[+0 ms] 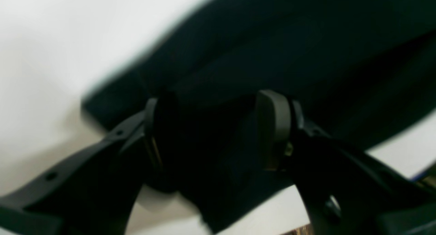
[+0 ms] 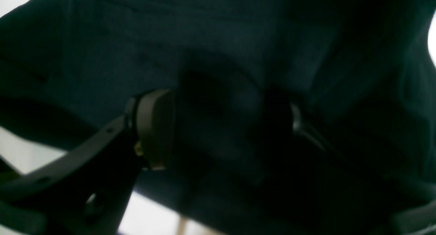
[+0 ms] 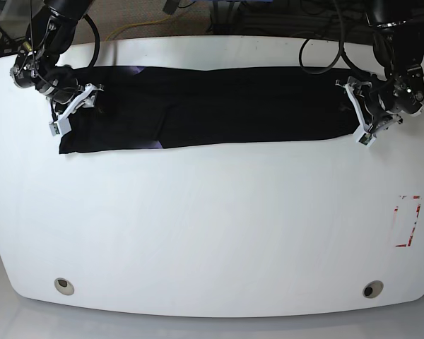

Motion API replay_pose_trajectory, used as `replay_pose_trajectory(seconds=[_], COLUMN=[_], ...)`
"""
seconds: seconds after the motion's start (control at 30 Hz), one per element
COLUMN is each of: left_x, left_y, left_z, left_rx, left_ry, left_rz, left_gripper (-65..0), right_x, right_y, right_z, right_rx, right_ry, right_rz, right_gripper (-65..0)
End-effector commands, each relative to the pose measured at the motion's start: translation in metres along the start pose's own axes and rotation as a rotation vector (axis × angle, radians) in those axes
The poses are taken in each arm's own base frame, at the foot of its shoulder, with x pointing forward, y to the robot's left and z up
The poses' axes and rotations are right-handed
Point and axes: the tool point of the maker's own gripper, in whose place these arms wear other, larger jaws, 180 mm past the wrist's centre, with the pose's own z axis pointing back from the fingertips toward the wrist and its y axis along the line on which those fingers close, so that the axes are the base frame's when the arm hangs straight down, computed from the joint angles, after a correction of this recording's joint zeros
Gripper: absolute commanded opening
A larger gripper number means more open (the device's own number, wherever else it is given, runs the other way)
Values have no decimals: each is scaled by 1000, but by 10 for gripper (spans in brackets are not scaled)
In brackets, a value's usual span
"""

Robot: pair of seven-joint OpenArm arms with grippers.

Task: Fold the T-shirt properly
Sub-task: 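Drag the folded strip with both grippers to straighten it, then regrip the strip's end with the left gripper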

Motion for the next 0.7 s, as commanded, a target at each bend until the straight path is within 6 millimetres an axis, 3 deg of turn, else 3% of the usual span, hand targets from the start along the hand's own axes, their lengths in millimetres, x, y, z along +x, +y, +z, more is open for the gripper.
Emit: replay_pose_trajectory(seconds=[0.0, 0.2, 0.4, 0.5, 0.67], left_x=[5, 28, 64, 86, 120], left_y=[2, 15, 42, 50, 52], left_z=[-1, -10, -24, -14, 20], left_rx=[0, 6, -10, 9, 17], left_ry=[-11, -78, -128, -175, -313], left_rz=[-16, 3, 78, 69, 19], left_gripper=[-318, -318, -318, -318, -314], right_x=[7, 20, 40, 51, 61], right_y=[-8, -21, -27, -28, -26], right_z=[0, -12, -32, -34, -34], right_rx=[-54, -178, -228, -226, -228], right_ry=[-5, 28, 13, -1, -20], right_rz=[45, 159, 197, 196, 203], right_gripper=[-263, -258, -262, -262, -263])
